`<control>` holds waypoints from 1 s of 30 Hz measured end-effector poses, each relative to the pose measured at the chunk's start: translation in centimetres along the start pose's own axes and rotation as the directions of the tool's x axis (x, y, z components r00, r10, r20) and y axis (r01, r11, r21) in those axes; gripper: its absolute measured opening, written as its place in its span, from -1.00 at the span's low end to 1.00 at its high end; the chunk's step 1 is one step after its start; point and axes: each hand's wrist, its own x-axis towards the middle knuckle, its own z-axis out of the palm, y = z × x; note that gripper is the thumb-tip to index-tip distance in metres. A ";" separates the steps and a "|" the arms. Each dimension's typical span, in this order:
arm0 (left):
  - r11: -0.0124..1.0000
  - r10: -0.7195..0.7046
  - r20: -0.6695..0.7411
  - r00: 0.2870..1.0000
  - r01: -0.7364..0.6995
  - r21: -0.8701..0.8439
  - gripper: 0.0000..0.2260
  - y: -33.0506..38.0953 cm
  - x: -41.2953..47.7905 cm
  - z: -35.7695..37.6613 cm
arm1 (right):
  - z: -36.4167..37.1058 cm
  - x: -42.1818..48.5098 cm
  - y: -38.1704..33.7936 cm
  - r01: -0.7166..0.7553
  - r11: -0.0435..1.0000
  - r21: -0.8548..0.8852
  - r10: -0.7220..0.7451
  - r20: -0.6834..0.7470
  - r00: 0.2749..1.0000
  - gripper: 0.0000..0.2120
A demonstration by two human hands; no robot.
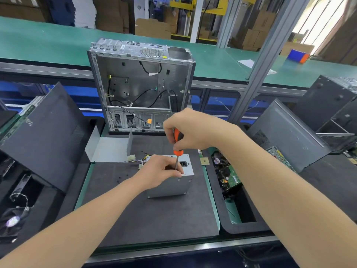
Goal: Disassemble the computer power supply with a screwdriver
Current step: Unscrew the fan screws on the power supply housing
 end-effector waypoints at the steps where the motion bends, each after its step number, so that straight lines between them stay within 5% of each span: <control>1: 1.000 -0.003 -0.004 1.000 0.003 -0.002 -0.87 0.0 0.0 0.1 | -0.2 0.0 0.0 0.005 1.000 -0.007 -0.004 0.019 1.000 -0.83; 5: 0.999 0.008 -0.007 1.000 -0.008 -0.045 -0.89 0.0 -0.1 0.1 | -0.9 0.2 -0.3 0.025 0.999 -0.035 -0.021 0.104 0.994 -0.73; 9: 0.959 0.090 -0.010 0.996 -0.089 -0.269 -0.81 1.4 -0.4 -0.9 | -0.9 0.6 -0.4 0.059 0.994 -0.088 -0.045 0.154 0.987 -0.66; 14: 0.956 0.116 -0.067 0.991 -0.130 -0.262 -0.82 2.2 -0.5 -0.9 | -0.4 0.0 -0.5 0.060 0.991 -0.120 -0.049 0.096 0.994 -0.84; 16: 0.961 0.121 -0.087 0.989 -0.138 -0.238 -0.85 2.2 -0.5 -0.9 | 0.7 0.1 -1.2 -0.117 0.980 -0.163 0.103 -0.094 0.990 -0.71; 18: 0.961 0.135 -0.081 0.987 -0.151 -0.234 -0.88 2.3 -0.5 -0.8 | 1.8 0.5 -2.2 -0.391 0.885 -0.253 0.330 -0.251 0.910 -0.56; 21: 0.962 0.165 -0.048 0.985 -0.171 -0.214 -0.88 2.4 -0.2 -0.4 | 2.6 1.1 -2.6 -0.506 0.825 -0.251 0.447 -0.258 0.857 -0.64; 27: 0.928 0.188 -0.064 0.980 -0.199 -0.315 -0.85 2.5 0.3 -0.6 | 0.5 -0.1 -0.4 -0.133 0.986 -0.105 0.130 -0.037 0.991 -0.90; 30: 0.948 0.180 -0.001 0.984 -0.174 -0.266 -0.83 2.3 0.2 -0.8 | -0.2 -0.3 0.5 0.086 0.995 -0.056 -0.082 0.069 0.994 -0.93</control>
